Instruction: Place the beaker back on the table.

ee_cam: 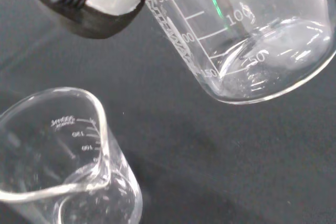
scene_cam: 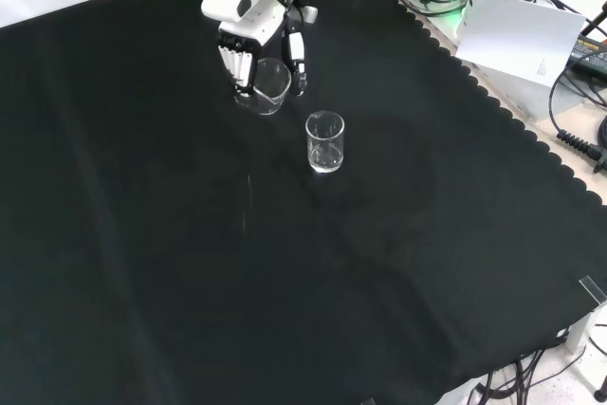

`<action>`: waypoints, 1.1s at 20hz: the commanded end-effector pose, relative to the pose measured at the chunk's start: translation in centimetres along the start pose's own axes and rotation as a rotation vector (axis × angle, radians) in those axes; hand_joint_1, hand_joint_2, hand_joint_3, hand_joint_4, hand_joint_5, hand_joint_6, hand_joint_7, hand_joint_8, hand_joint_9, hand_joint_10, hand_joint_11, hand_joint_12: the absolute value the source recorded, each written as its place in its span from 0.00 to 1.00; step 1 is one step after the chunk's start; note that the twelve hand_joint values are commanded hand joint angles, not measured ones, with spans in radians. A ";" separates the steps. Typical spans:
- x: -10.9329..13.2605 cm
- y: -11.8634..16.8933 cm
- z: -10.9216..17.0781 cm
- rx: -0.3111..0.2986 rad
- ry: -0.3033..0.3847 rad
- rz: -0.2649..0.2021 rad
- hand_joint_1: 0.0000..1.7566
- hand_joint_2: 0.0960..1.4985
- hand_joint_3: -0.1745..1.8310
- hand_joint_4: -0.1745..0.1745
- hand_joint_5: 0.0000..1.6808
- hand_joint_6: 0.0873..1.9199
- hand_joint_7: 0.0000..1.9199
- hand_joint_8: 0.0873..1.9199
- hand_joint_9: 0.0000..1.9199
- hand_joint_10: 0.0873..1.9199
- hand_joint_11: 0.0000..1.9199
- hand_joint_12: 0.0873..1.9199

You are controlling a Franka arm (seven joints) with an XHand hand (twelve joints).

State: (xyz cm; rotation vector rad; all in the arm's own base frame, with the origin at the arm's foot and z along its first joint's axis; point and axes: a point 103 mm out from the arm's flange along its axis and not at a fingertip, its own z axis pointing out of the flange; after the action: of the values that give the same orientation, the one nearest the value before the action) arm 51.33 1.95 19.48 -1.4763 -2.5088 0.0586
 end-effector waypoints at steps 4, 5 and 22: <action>-2.1 3.0 2.1 -0.050 0.130 -0.027 0.81 0.66 0.00 0.00 0.73 0.24 0.69 0.27 0.82 0.00 0.72 0.27; -2.2 3.3 2.4 -0.056 0.142 -0.031 0.81 0.66 0.00 0.00 0.73 0.25 0.69 0.27 0.82 0.00 0.72 0.27; -3.9 6.9 7.0 -0.103 0.246 -0.025 0.81 0.66 0.00 0.02 0.72 0.27 0.69 0.28 0.82 0.00 0.72 0.28</action>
State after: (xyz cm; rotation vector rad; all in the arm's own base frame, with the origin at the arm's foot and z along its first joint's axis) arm 56.85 2.23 11.94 -1.3888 -2.3807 -0.1924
